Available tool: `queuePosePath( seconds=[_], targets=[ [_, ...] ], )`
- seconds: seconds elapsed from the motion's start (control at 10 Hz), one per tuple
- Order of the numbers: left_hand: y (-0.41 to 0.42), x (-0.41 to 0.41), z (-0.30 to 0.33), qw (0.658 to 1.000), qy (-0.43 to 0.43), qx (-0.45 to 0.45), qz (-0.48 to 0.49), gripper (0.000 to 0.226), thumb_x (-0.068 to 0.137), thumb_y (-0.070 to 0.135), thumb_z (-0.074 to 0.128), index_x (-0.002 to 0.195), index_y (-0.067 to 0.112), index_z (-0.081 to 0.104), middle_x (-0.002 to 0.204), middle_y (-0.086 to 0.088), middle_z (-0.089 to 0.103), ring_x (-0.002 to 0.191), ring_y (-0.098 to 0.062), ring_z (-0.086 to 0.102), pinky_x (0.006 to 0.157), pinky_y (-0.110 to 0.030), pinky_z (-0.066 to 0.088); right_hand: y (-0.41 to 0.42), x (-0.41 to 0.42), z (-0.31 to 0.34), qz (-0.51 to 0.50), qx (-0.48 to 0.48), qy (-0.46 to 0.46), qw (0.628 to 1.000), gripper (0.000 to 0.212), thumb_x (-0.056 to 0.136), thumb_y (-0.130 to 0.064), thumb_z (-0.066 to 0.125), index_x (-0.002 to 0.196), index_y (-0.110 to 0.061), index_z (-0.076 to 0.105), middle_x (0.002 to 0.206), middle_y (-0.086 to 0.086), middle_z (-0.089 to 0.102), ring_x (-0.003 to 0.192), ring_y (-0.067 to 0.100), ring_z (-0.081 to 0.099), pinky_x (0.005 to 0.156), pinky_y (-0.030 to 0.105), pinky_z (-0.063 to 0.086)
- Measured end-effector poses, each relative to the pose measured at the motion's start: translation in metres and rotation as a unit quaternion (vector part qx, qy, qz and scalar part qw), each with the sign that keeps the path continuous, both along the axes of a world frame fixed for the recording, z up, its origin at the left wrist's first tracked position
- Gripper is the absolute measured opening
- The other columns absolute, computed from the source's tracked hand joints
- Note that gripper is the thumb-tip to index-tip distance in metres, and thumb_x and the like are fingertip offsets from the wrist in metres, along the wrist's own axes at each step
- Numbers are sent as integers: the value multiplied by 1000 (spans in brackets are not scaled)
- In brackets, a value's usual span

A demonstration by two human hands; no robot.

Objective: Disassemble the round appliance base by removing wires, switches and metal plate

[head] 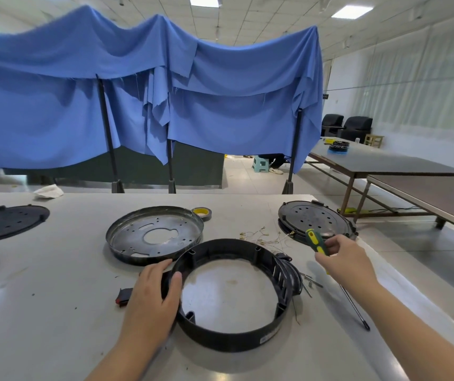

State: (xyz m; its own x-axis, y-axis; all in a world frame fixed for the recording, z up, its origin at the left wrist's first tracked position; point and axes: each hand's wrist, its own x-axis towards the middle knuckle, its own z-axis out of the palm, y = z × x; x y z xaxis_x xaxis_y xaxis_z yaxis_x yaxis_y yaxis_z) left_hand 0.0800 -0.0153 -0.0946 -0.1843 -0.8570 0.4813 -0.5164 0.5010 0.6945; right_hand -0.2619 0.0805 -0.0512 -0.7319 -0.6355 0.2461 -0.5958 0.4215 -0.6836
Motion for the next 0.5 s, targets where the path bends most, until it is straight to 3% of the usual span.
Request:
queuePosePath(
  seconds=[0.2, 0.3, 0.5],
  targets=[
    [0, 2, -2, 1000, 17, 13, -12, 39, 98, 34, 48, 133, 18, 50, 122, 10, 50, 113, -4, 42, 97, -23, 32, -3, 2, -14, -21, 63, -17, 998, 28, 76, -34, 72, 97, -24, 57, 85, -6, 64, 71, 12, 61, 59, 29, 49],
    [-1, 3, -3, 999, 14, 26, -18, 40, 98, 34, 48, 134, 18, 48, 125, 7, 50, 114, -5, 42, 99, -24, 33, -3, 3, -21, -28, 64, -32, 997, 21, 78, -27, 70, 95, -23, 58, 85, -4, 65, 74, 14, 61, 66, 32, 54],
    [-5, 4, -6, 999, 33, 31, -16, 37, 97, 36, 50, 131, 24, 47, 122, 11, 50, 115, -5, 45, 97, -25, 35, 0, 5, -24, -22, 51, 0, 998, 22, 85, -29, 67, 103, -18, 60, 99, -1, 64, 81, 15, 57, 61, 26, 43]
  ],
)
